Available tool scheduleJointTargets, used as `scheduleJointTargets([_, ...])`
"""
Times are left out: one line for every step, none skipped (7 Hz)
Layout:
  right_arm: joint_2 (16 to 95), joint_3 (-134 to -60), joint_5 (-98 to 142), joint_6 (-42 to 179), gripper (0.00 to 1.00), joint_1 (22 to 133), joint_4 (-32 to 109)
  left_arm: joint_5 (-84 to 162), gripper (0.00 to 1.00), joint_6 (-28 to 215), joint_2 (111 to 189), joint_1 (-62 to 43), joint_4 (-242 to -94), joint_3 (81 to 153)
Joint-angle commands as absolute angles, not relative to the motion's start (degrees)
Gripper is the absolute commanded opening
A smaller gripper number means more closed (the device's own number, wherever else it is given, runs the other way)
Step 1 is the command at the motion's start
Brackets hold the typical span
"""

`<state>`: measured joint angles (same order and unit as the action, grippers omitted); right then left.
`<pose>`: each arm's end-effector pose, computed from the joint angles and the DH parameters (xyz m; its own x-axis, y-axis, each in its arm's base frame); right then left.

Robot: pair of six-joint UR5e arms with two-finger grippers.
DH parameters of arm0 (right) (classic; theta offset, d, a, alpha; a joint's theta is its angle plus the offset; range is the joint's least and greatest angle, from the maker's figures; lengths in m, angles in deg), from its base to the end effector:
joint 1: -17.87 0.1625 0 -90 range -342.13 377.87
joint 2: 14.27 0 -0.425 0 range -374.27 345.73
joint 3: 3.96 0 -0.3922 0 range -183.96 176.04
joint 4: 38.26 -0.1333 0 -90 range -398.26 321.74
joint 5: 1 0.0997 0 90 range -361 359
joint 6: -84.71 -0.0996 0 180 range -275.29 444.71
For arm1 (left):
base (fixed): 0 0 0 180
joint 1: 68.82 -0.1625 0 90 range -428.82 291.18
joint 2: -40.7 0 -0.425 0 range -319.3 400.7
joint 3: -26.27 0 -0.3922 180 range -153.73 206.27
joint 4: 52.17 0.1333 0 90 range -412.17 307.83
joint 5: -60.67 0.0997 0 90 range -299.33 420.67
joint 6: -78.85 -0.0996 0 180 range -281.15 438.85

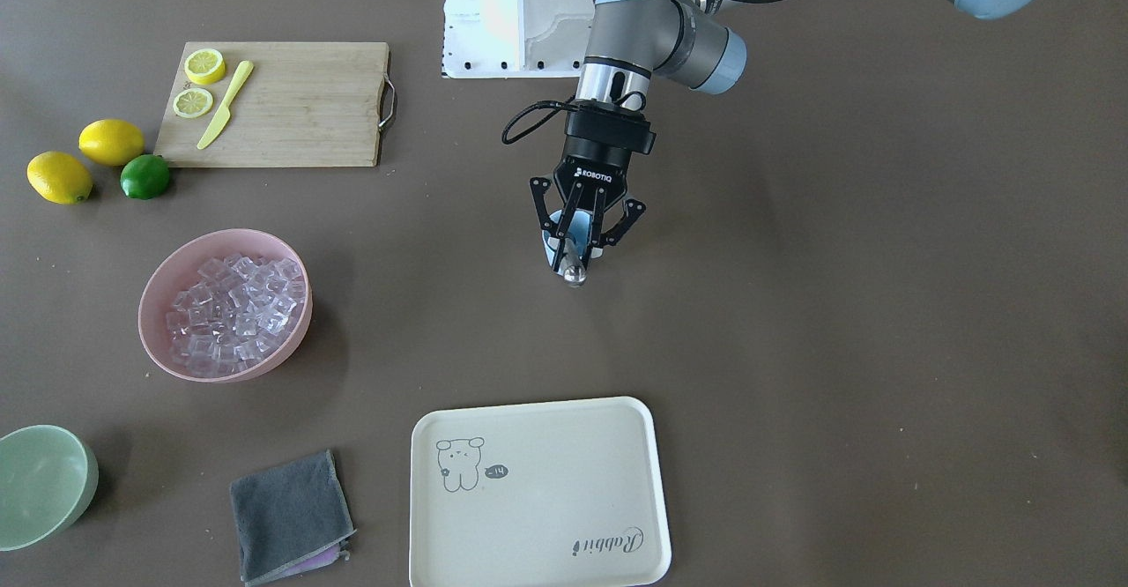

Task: Mash ice and strawberries in cup
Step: 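Press the muddler down into the blue cup with the left gripper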

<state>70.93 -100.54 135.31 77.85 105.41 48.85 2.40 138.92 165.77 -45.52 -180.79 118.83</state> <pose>0.0383 -0.5358 0.5507 0.6826 -0.0906 0.7252 -0.0402 0.9861 0.1610 0.5335 -0.4319 0.1942 0.5911 0.2075 -0.7794 0.5893 0.5488 0.5930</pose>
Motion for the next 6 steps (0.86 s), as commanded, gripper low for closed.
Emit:
scheduleJointTargets([70.9,-100.7,135.3,77.8,0.99,105.4,48.8,1.9,0.0,138.7,165.1,-45.5,-180.8,119.4])
scheduleJointTargets([70.7,-100.7,135.3,77.8,0.99,105.4,48.8,0.0,0.0,137.2,165.2,-44.6,-180.4,121.4])
scheduleJointTargets([70.5,-100.6,135.3,77.8,0.99,105.4,48.8,-6.3,0.0,137.2,165.2,-40.3,-179.4,123.9])
scheduleJointTargets([70.5,-100.6,135.3,77.8,0.99,105.4,48.8,-15.5,0.0,137.2,165.2,-34.1,-178.0,124.9])
scheduleJointTargets([70.4,-100.6,135.3,77.8,0.99,105.4,48.8,-24.8,0.0,137.1,164.7,-27.9,-177.1,124.5])
scheduleJointTargets([70.4,-100.8,135.5,77.8,0.99,105.4,48.7,-33.1,0.0,136.8,162.3,-22.0,-177.1,124.0])
